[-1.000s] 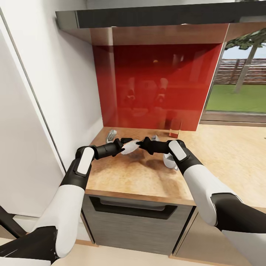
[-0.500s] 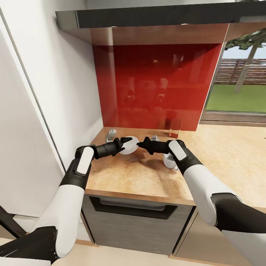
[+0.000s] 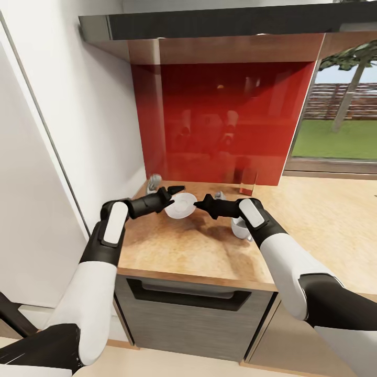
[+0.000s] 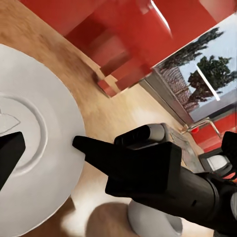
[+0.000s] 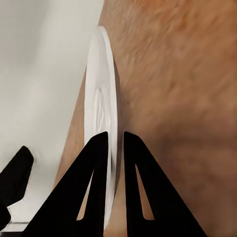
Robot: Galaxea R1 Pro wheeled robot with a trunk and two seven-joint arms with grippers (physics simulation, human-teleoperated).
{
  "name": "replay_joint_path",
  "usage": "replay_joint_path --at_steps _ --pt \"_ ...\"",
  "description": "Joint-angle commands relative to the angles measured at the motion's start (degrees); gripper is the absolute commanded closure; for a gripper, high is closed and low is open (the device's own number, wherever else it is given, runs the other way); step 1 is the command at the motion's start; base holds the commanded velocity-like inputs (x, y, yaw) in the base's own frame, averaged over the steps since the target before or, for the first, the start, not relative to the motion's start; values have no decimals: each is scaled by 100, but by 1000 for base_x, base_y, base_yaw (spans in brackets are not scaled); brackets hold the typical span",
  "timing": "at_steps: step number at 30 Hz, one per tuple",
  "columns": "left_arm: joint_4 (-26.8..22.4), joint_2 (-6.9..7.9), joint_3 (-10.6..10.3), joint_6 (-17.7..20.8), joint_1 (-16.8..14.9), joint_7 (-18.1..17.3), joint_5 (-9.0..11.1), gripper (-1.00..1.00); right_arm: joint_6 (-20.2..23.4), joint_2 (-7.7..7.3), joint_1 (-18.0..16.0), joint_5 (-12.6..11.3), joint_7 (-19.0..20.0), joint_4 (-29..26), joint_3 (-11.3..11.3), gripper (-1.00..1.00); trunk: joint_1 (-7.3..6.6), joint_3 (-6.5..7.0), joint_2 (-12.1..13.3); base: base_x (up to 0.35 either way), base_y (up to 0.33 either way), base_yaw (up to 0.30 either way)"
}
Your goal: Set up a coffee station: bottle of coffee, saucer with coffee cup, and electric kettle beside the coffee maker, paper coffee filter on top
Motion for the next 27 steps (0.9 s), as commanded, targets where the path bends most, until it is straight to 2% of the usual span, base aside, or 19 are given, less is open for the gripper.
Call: replay_joint_path --at_steps 1,5,7,15,27 --pt "-80 -8 26 44 -6 -47 2 -100 12 -1 -4 16 46 -1 3 100 0 -6 -3 0 0 0" --pt "-182 -8 27 52 -6 -67 197 -100 12 -7 -4 16 49 -2 2 100 0 -6 -3 0 0 0" --pt "-199 -8 27 53 -6 -134 229 -100 12 -7 -4 16 52 -2 -2 100 0 -6 -3 0 0 0" --pt "-216 -8 33 54 -6 -387 262 -100 12 -8 -4 16 51 -2 -4 100 0 -6 -3 -27 0 0" --pt "-326 -8 54 140 -6 -425 269 -100 19 -17 -34 16 54 -124 -6 100 0 -6 -3 -249 0 0"
